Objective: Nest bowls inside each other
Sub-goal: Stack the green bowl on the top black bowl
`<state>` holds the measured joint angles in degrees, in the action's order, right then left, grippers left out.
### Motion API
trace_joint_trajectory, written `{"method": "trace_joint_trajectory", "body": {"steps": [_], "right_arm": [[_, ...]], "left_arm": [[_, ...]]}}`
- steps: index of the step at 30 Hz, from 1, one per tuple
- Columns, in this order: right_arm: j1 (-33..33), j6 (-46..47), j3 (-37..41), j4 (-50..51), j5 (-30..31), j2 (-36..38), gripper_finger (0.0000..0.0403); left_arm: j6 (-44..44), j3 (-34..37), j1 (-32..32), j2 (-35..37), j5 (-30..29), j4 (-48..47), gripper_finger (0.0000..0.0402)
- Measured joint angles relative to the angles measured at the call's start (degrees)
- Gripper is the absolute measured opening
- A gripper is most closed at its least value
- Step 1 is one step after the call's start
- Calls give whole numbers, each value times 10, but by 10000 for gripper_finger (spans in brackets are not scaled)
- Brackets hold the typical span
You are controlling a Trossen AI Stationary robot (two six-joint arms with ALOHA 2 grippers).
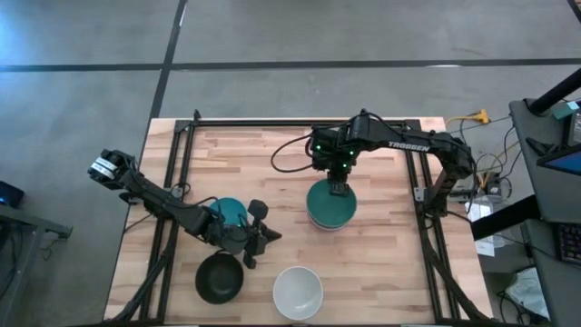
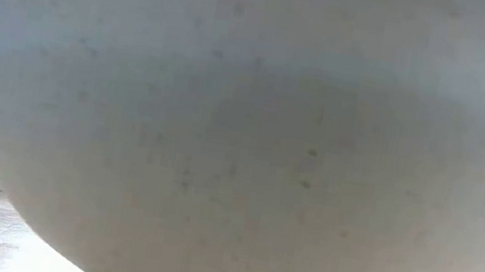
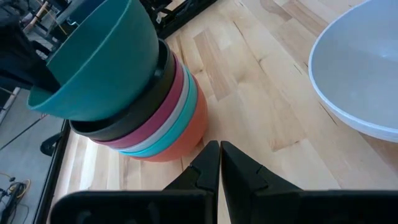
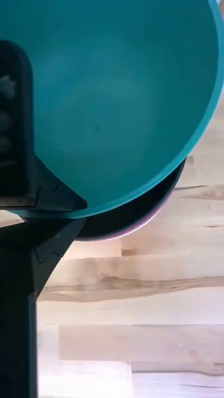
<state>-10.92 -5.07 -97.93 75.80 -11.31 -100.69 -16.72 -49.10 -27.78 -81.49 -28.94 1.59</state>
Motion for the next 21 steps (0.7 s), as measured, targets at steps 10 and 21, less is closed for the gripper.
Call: {"method": "trace_joint_trajectory", "body": {"steps": [10,21], "right_arm": [[0,-9,19,-2,10,-22,13],[0,-12,46,-31,13,-21,13]], "left_arm": [[0,0,0,0,2,0,0],[1,0,0,0,2,0,0]]}}
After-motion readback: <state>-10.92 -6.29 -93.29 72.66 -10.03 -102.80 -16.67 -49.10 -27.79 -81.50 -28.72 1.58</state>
